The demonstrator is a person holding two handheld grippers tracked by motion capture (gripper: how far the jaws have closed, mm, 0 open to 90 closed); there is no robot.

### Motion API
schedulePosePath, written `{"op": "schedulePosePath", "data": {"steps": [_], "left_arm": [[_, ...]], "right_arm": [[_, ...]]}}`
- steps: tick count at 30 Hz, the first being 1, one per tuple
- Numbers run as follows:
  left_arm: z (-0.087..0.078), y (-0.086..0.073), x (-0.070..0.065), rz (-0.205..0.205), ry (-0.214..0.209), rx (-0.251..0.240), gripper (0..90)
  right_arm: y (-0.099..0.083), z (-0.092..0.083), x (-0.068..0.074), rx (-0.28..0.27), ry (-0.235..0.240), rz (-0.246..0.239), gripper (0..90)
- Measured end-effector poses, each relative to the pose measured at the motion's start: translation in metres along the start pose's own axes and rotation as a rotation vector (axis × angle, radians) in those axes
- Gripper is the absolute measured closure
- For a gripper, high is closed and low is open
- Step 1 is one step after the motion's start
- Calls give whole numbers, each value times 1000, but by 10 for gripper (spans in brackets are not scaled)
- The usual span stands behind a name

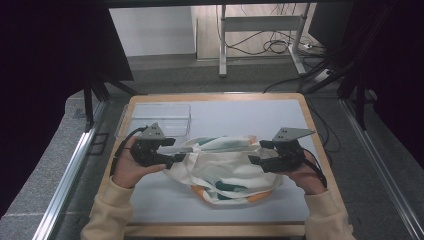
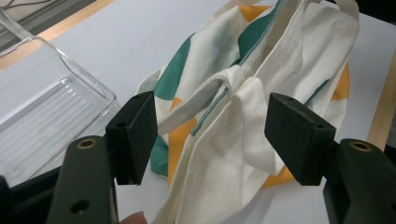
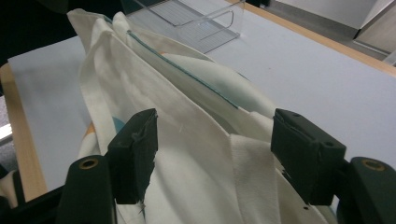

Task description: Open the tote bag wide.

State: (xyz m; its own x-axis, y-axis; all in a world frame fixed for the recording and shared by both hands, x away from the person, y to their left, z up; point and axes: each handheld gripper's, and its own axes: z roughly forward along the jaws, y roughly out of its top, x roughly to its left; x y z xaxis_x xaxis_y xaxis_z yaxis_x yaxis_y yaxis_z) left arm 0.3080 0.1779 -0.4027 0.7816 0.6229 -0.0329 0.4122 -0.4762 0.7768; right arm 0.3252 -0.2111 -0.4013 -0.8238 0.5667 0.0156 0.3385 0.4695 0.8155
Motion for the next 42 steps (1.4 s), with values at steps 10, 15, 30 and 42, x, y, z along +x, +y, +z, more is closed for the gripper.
{"op": "schedulePosePath", "data": {"steps": [10,15,30,42], "left_arm": [[10,19,1,46,-22,-3,350],[20,32,4,73,-45,13,358],[56,46,17,70,-128,45,388],[69,49,11,100,-169,83,424]], "right_arm": [[2,0,4,-5,1,-17,317],[2,-1,4,-14,-6,-12,321],[0,1,3,-11,-14,-11,321],[0,3,4,-3,-12,-14,321]]}}
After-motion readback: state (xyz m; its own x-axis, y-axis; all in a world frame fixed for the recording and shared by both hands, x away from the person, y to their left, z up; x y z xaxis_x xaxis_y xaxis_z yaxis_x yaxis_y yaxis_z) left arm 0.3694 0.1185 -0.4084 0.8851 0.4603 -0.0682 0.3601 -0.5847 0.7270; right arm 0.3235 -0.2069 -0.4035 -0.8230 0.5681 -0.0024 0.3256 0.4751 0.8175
